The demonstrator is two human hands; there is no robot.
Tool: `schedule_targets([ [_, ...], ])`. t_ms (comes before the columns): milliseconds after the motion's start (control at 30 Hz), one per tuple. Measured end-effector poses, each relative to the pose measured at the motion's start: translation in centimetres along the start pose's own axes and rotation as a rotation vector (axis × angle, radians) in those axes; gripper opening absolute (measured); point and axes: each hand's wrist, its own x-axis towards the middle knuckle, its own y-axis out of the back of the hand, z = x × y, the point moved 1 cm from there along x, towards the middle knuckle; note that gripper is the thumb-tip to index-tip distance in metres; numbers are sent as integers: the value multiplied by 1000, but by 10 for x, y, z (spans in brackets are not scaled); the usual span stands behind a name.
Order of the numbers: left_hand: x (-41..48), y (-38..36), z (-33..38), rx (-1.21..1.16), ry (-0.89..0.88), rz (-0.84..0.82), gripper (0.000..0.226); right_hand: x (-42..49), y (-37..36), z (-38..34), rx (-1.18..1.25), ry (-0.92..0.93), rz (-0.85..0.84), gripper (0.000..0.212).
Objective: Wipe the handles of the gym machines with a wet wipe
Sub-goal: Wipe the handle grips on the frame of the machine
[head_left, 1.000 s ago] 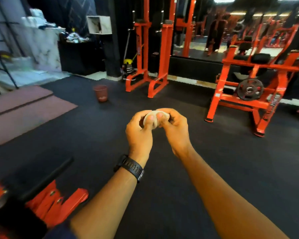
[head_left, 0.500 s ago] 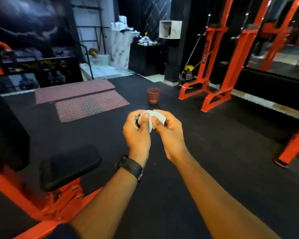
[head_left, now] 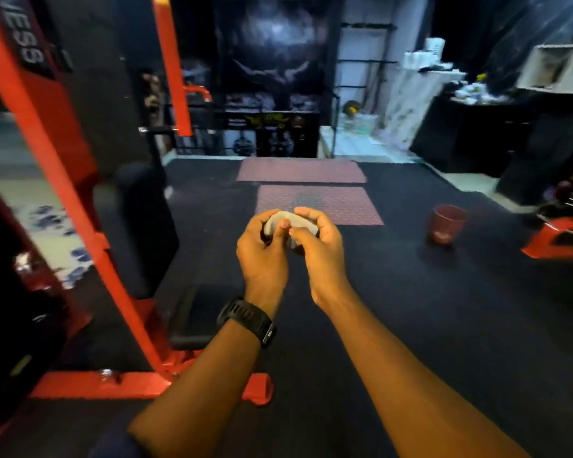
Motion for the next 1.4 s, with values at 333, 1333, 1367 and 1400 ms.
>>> schedule_targets([
  [333, 102, 3, -30, 307, -86, 468, 13, 147, -51, 36, 27, 14, -426, 15],
  [1333, 559, -80, -231, 893, -261, 489, 35, 637, -241, 210, 119, 52, -444, 23],
  [1367, 580, -88, -241, 901, -243, 509, 37, 663, -244, 216, 117, 37, -437, 22],
  [1400, 604, -98, -250, 909, -210, 525, 39, 692, -248, 223, 117, 17, -429, 22],
])
